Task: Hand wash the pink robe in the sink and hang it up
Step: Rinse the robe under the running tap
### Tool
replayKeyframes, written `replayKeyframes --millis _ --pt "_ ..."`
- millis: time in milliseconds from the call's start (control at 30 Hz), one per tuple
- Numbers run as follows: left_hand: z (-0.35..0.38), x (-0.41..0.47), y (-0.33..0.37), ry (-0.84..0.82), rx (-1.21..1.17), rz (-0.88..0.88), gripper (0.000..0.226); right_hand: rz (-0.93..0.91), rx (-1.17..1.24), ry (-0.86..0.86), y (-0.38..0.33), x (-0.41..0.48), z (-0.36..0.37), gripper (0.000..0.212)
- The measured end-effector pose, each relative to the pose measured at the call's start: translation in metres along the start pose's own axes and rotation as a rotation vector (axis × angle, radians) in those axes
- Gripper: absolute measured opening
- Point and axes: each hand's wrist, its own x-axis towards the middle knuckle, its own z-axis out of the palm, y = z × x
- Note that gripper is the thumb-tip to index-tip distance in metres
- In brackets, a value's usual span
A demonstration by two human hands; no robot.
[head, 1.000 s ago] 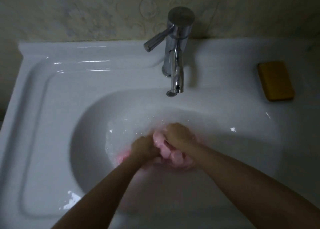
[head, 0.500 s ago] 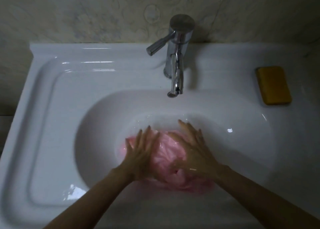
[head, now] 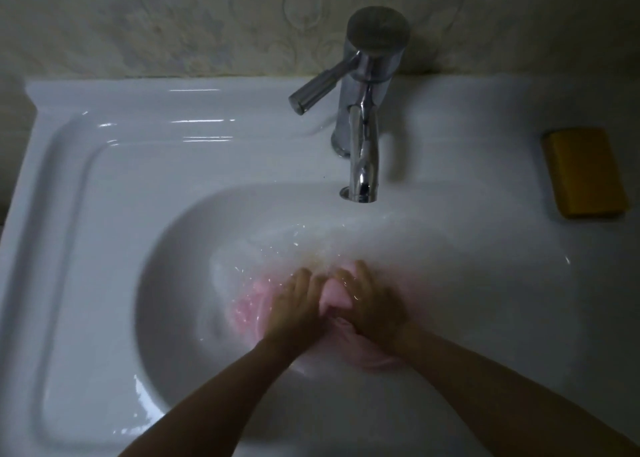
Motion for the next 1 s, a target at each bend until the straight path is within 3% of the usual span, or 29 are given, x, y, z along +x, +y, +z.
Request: replayKeyframes --millis 100,233,367,433,500,567,600,633,700,767,867,933,1000 --pt "0.011 0.003 -0.006 0.049 0.082 0.013 0.041 -0.018 -0.021 0.055 0.006 0.007 0.012 0.058" --pt "0.007 0.012 -0.004 0.053 0.089 0.059 0.027 -0.066 -0.02 0.114 0.01 0.014 0.016 0.034" --pt "0.003 0.021 -0.011 -0.353 -0.013 -0.138 0.057 -0.15 0.015 0.094 0.016 0.029 0.014 0.033" --pt "-0.009 0.021 -0.008 -0.39 0.173 -0.163 0.075 -0.134 0.167 -0.108 0.013 0.041 0.0 0.03" --pt "-0.021 0.033 -0.007 -0.469 0.189 -0.108 0.063 0.237 -0.058 -0.477 0.002 0.061 -0.005 0.028" --pt "-0.033 0.043 -0.009 -0.408 -0.101 -0.08 0.043 0.573 -0.43 -0.644 -0.007 0.075 -0.026 0.028" --pt "-0.043 0.048 -0.01 -0.433 -0.271 -0.111 0.032 0.516 -0.34 -0.591 -0.004 0.082 -0.029 0.029" --pt "-0.057 0.05 -0.013 -0.402 -0.404 -0.104 0.025 0.41 -0.049 -0.542 0.005 0.09 -0.031 0.03" --pt "-0.08 0.044 -0.017 -0.305 -0.605 -0.064 0.058 0.245 0.358 -0.525 0.006 0.086 -0.076 0.033" --pt "-0.103 0.032 -0.021 -0.182 -0.697 -0.108 0.087 0.164 0.477 -0.443 0.006 0.073 -0.116 0.053" --pt "-0.126 0.015 -0.02 -0.163 -0.495 -0.133 0.075 0.118 0.535 -0.409 -0.001 0.038 -0.148 0.06" --pt "-0.125 0.007 -0.011 -0.137 -0.116 -0.061 0.077 0.104 0.379 -0.37 -0.004 0.016 -0.143 0.053" --pt "-0.103 0.001 -0.004 -0.089 0.179 0.056 0.096 0.073 0.148 -0.273 -0.002 0.0 -0.121 0.054"
